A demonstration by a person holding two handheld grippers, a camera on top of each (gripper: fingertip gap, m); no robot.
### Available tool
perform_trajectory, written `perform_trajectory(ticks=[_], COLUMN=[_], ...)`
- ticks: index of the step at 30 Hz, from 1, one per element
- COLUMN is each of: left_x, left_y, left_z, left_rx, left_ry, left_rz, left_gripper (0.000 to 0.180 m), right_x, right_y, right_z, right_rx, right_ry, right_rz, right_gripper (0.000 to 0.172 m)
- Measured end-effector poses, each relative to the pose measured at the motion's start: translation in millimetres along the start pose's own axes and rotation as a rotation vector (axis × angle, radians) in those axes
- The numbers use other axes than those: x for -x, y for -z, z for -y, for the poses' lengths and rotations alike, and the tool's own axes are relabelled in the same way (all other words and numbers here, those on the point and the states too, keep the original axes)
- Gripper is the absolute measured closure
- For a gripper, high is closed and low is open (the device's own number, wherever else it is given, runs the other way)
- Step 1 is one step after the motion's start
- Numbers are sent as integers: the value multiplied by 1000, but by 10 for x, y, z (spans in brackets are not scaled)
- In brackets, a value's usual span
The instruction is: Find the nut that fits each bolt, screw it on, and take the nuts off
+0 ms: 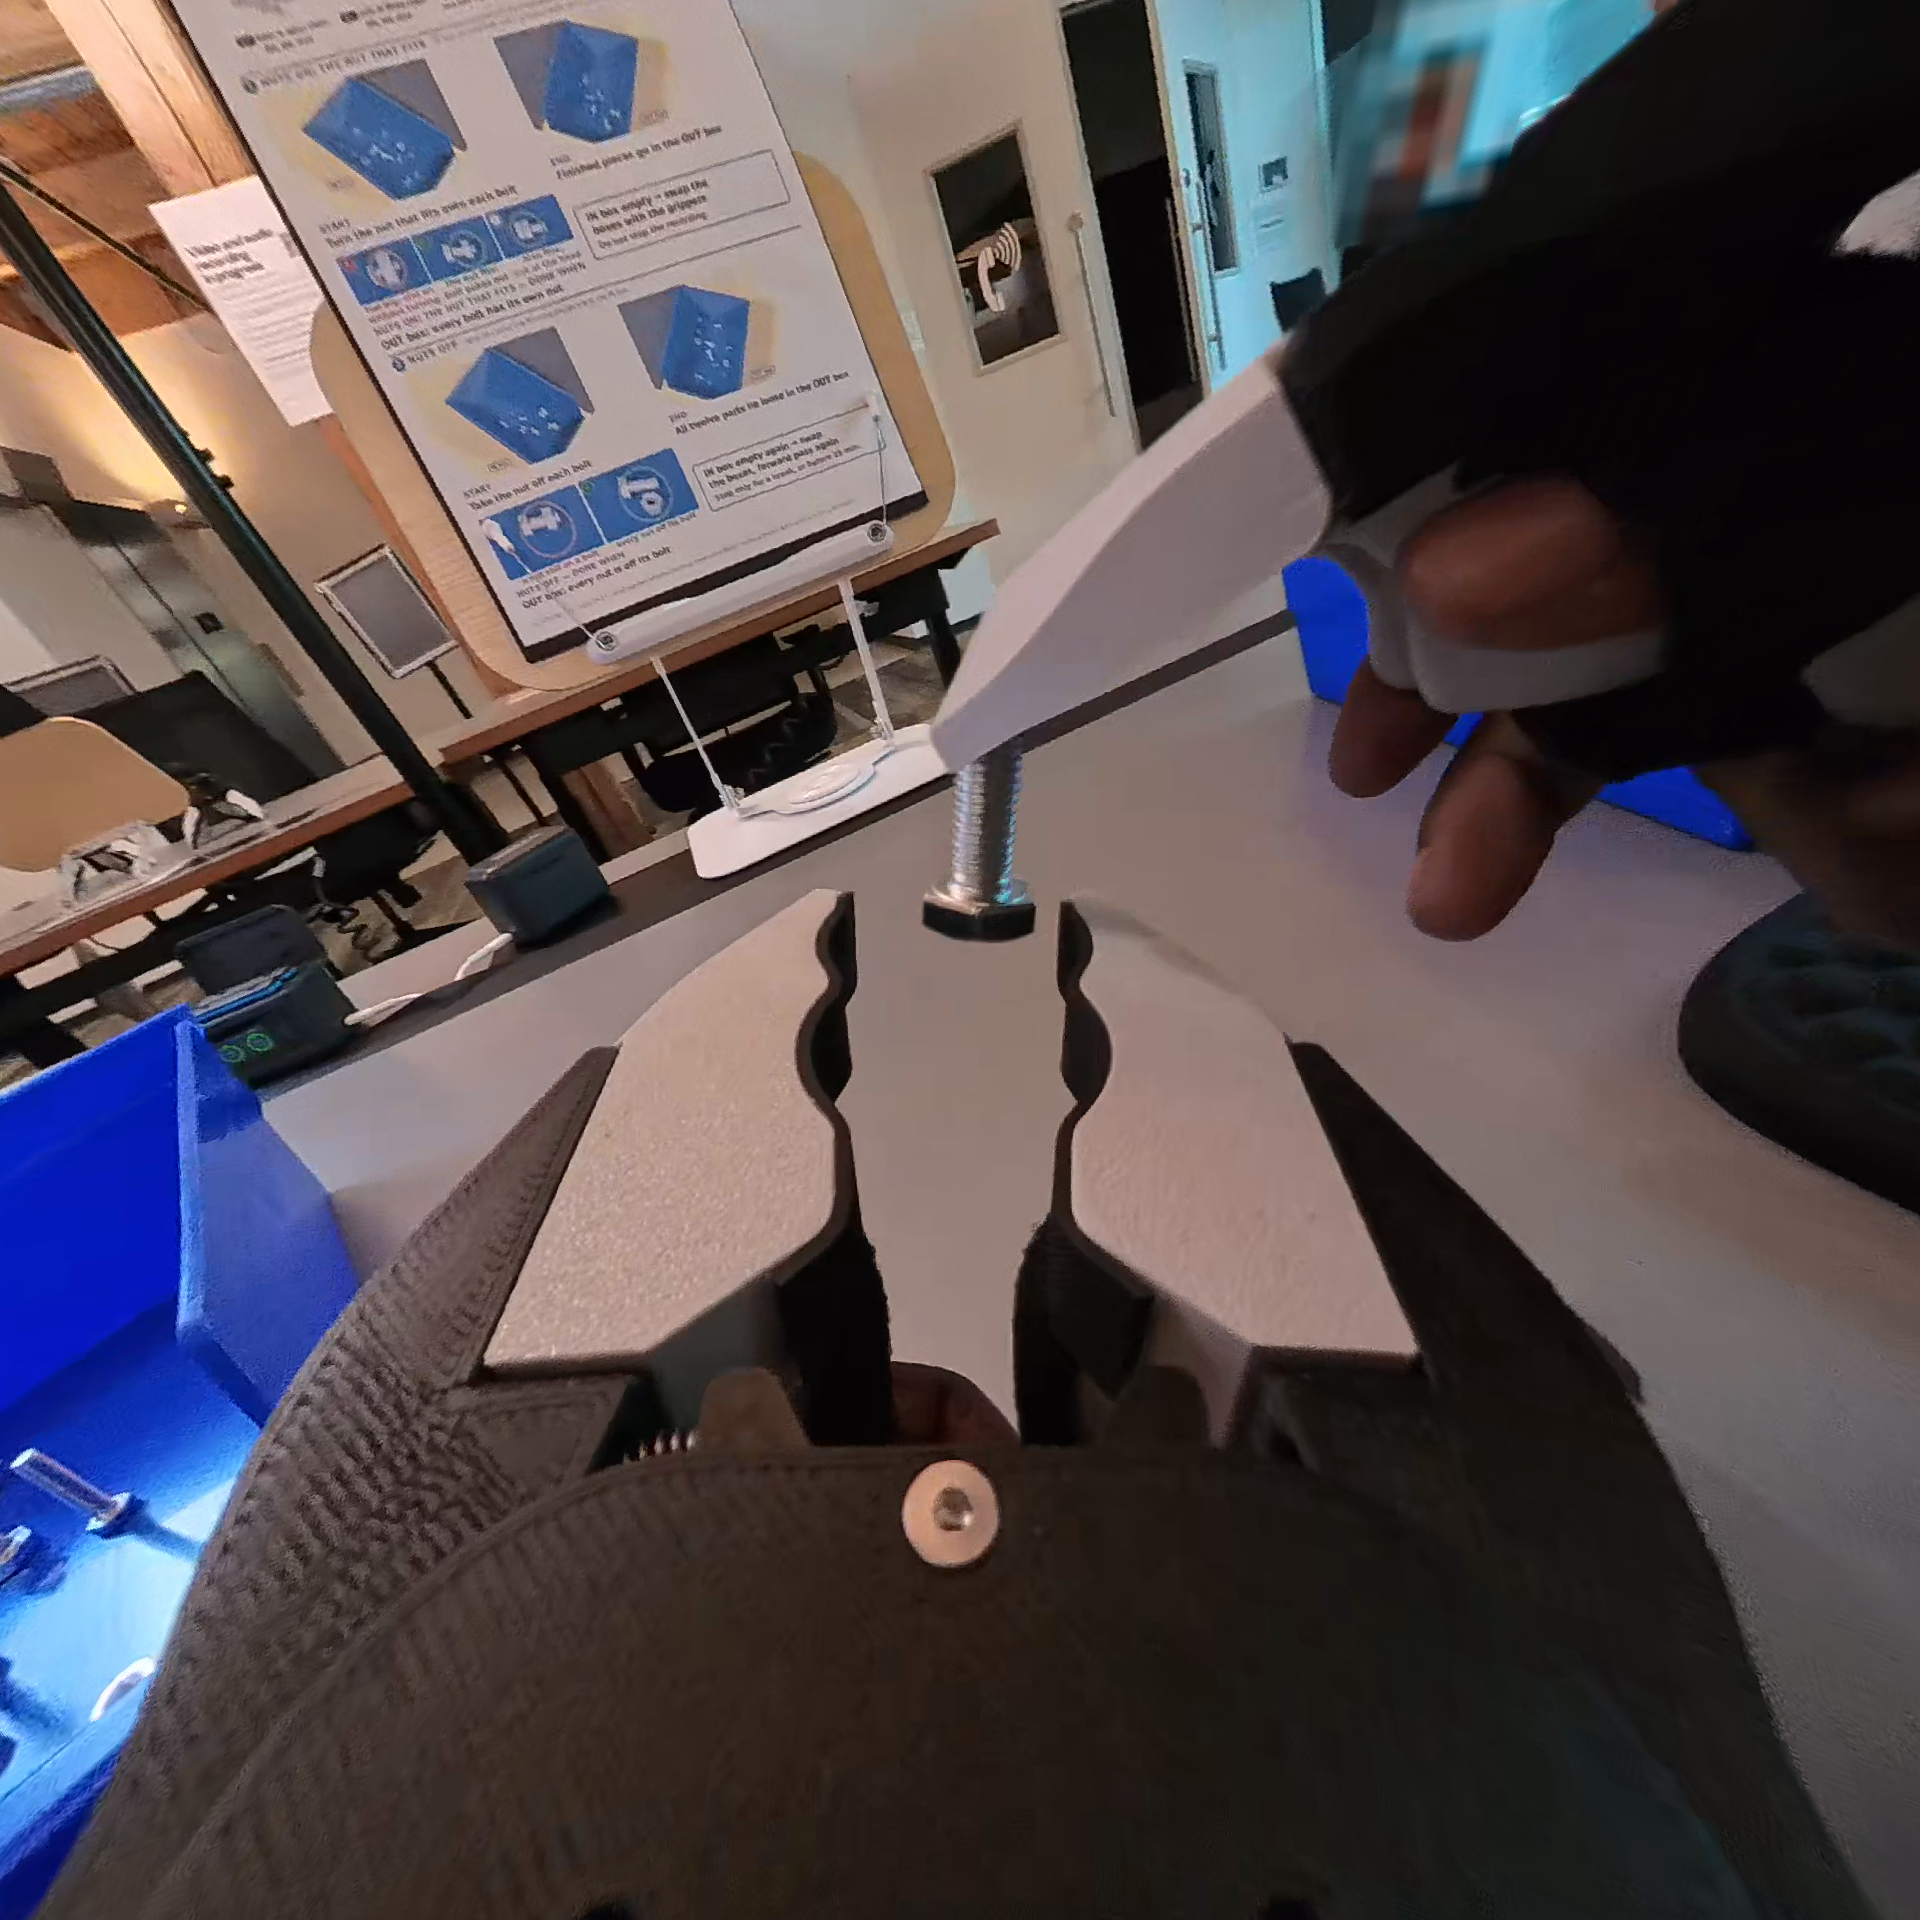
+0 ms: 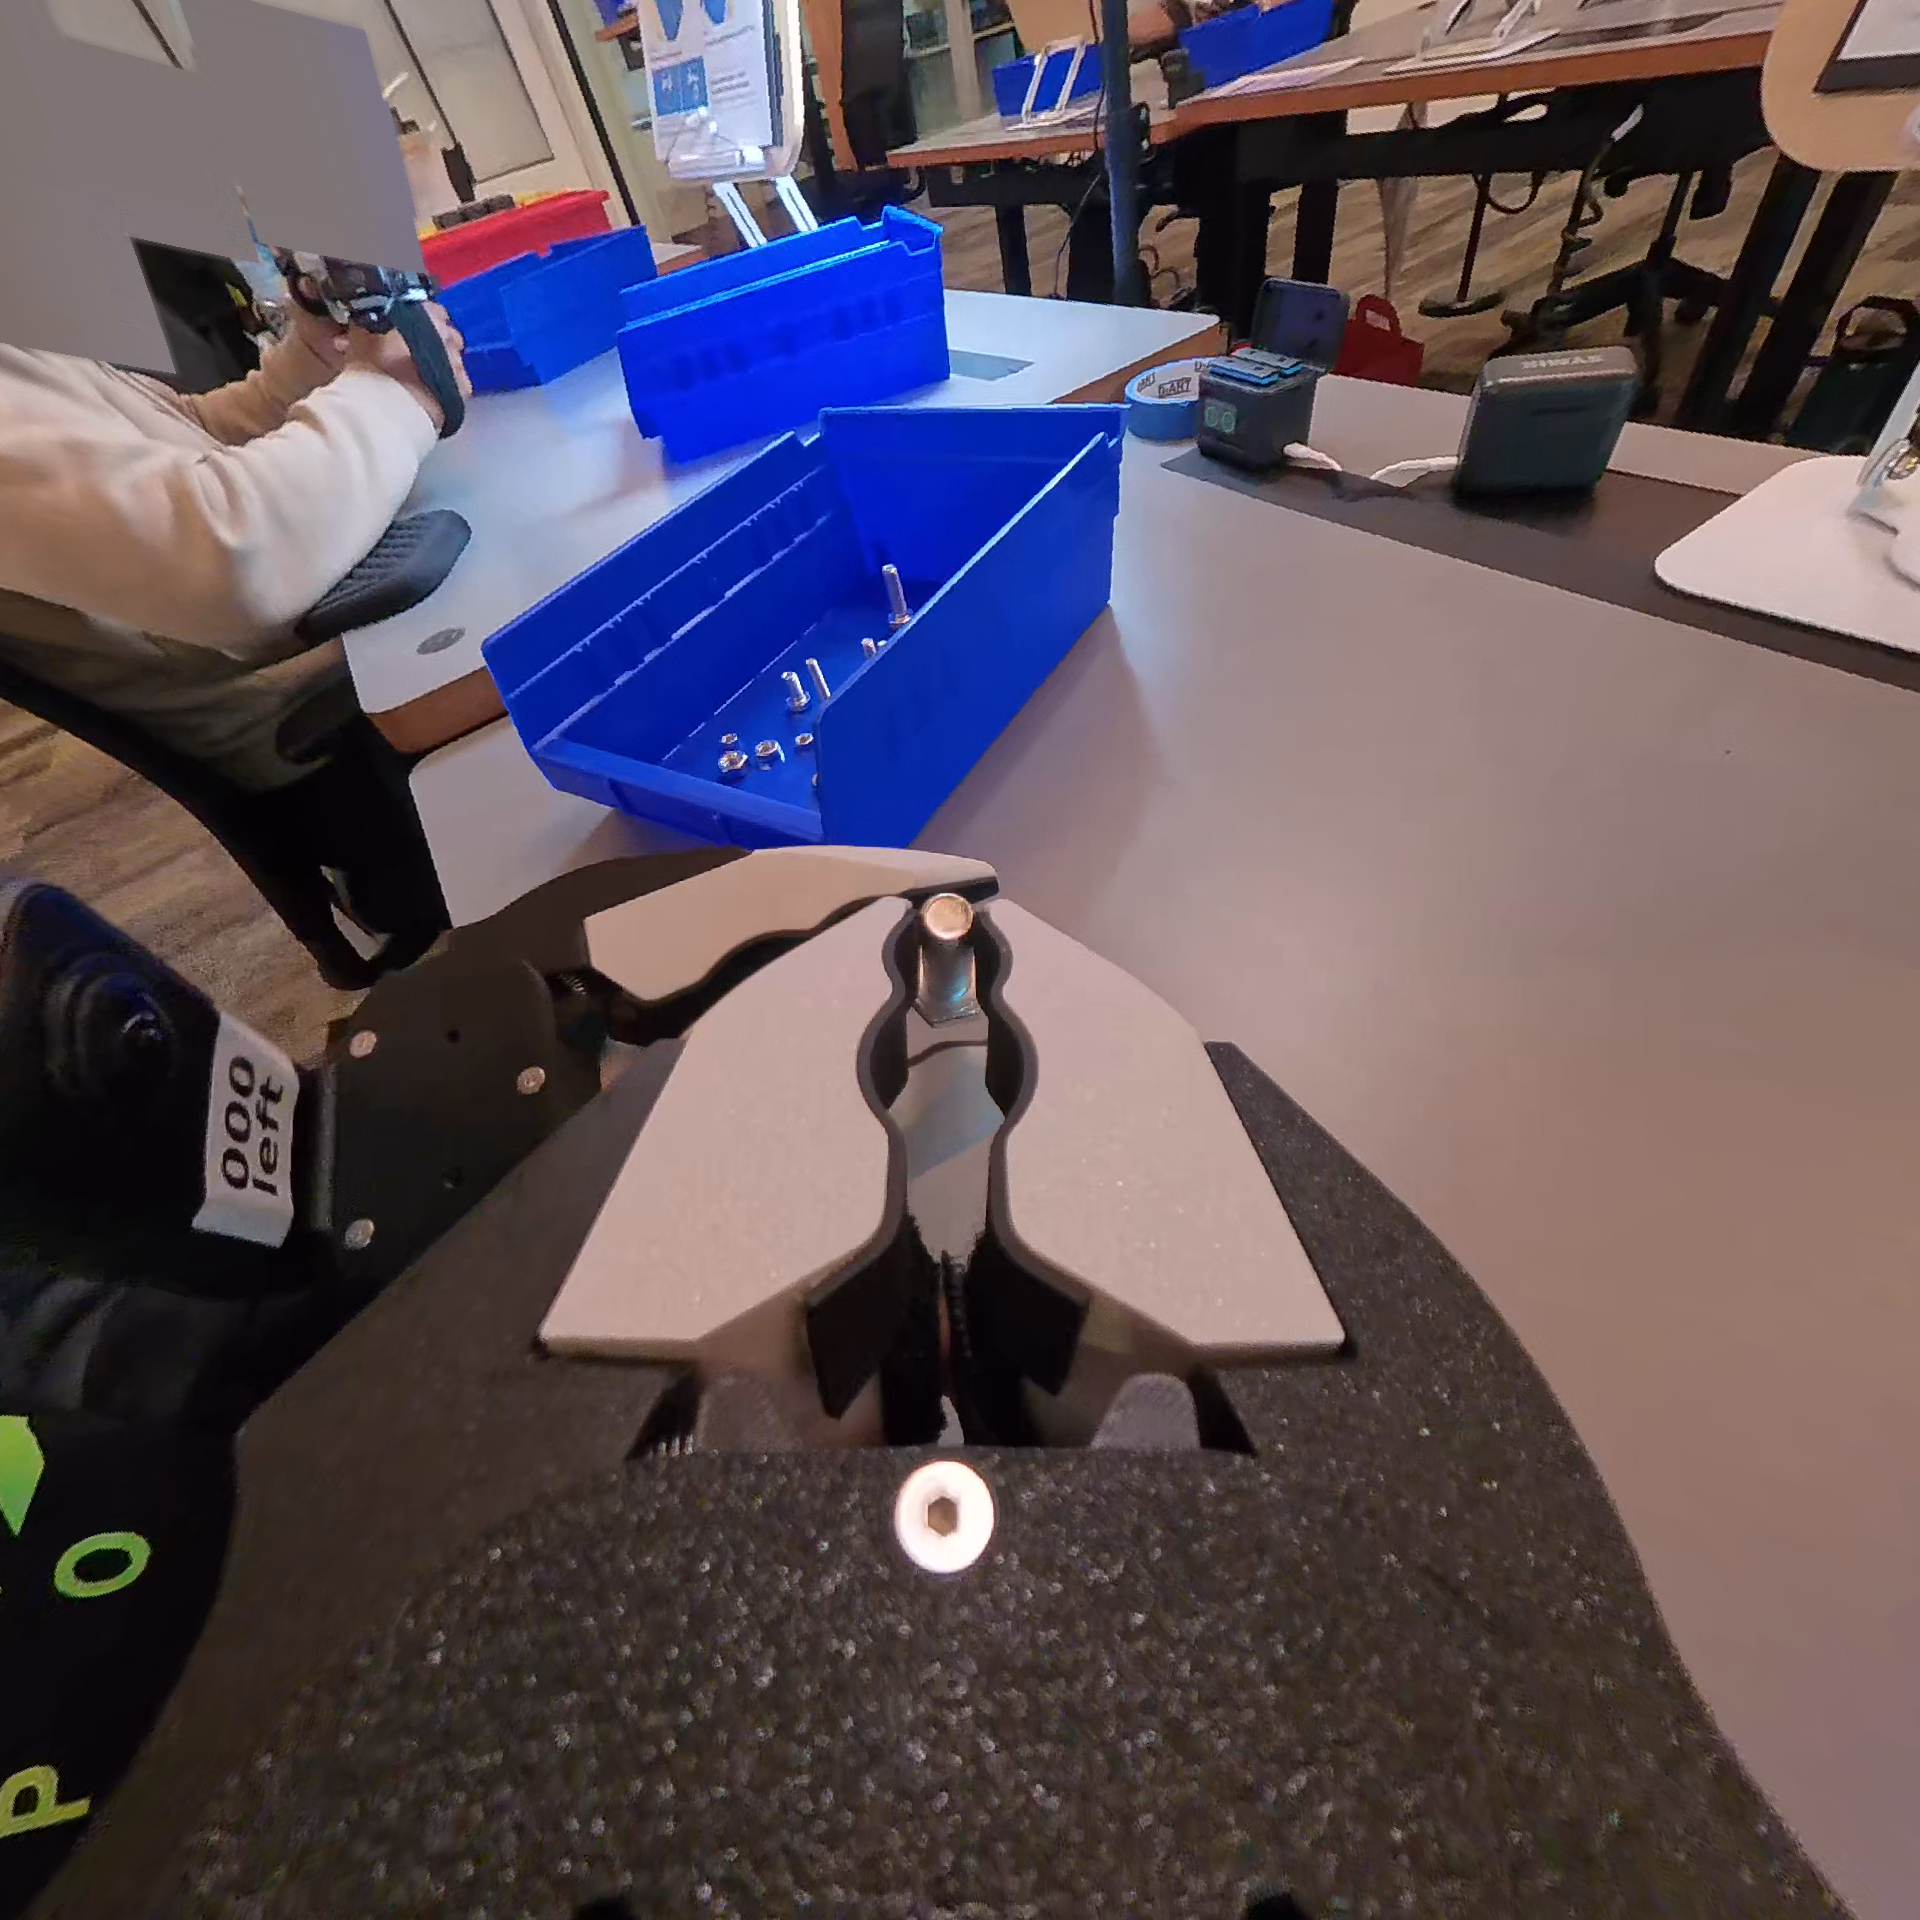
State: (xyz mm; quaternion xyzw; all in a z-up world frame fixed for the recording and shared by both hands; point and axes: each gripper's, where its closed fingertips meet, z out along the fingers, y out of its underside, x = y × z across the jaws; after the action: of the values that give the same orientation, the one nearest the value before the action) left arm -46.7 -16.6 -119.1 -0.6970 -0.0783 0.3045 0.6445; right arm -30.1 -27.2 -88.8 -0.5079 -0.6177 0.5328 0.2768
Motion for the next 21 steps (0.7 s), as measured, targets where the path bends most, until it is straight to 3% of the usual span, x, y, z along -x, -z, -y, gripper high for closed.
perform_trajectory(ticks=[8, 21], left_x=[-50, -111], left_y=[-14, 8], left_z=[16, 17], left_rx=[-17, -36], left_ry=[7, 77], left_rz=[-13, -114], left_gripper=[161, 162], right_x=[23, 42], right_y=[-8, -6], right_z=[-12, -12], right_rx=[-2, -1], right_ry=[-3, 52], right_rz=[5, 4], right_gripper=[162, 162])
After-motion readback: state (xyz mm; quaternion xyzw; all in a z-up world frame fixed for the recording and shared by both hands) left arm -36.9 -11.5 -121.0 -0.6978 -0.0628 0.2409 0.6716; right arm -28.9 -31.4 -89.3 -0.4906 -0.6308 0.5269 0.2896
